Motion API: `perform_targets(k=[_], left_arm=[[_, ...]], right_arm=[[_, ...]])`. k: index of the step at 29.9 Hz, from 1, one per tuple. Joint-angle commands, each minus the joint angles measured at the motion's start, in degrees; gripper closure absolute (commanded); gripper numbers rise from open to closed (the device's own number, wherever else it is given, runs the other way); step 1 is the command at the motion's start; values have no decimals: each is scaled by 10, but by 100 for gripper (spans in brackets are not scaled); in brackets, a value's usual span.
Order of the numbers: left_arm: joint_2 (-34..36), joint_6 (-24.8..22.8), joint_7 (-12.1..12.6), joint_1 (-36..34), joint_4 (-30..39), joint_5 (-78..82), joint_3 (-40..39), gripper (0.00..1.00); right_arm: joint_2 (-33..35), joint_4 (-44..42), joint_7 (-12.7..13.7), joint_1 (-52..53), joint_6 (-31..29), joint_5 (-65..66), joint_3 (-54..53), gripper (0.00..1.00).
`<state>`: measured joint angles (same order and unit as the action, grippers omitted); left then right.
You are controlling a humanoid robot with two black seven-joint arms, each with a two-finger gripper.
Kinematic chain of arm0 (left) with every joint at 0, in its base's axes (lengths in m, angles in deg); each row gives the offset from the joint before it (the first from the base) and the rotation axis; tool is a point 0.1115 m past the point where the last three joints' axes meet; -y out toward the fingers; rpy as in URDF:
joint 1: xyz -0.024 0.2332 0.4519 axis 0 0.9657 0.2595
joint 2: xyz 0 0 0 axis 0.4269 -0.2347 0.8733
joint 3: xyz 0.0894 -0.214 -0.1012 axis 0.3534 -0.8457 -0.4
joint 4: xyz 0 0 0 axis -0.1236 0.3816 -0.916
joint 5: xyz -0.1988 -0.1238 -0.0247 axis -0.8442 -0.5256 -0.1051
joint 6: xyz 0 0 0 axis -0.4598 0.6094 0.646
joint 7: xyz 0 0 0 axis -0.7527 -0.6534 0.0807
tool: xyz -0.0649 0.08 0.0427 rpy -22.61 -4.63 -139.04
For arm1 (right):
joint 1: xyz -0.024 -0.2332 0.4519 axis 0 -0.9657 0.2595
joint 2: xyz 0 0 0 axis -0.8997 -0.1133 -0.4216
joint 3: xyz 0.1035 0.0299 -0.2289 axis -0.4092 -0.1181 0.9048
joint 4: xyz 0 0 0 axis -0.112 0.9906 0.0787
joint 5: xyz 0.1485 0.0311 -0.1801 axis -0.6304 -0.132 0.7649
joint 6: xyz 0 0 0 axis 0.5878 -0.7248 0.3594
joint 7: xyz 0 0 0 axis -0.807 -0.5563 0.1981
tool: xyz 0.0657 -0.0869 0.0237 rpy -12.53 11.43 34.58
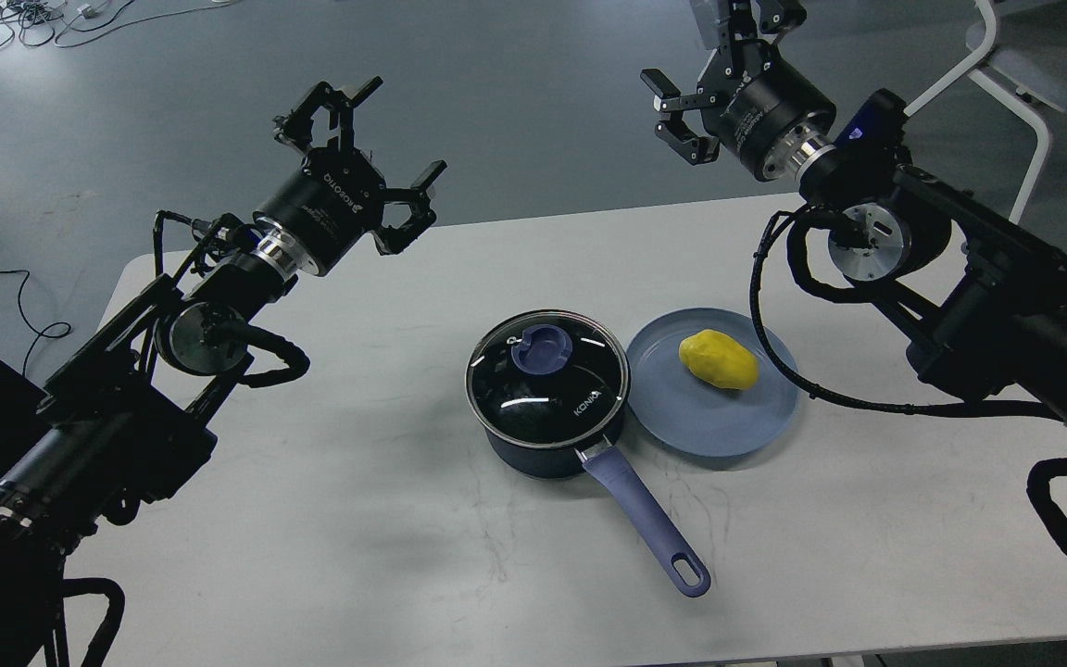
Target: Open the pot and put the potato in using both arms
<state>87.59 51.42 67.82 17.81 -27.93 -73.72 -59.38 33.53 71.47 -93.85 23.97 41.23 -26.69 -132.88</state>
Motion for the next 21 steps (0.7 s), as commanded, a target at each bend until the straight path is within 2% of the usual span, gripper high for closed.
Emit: perform_targets(k=[1, 21], left_arm=[[0, 0, 3, 3, -1, 0, 0, 2], [5, 1, 2, 21, -3, 0, -3, 2]], right_arm=[[0, -1, 0, 2, 0, 0, 0, 0], [2, -1, 2, -2, 0, 0, 3, 0]])
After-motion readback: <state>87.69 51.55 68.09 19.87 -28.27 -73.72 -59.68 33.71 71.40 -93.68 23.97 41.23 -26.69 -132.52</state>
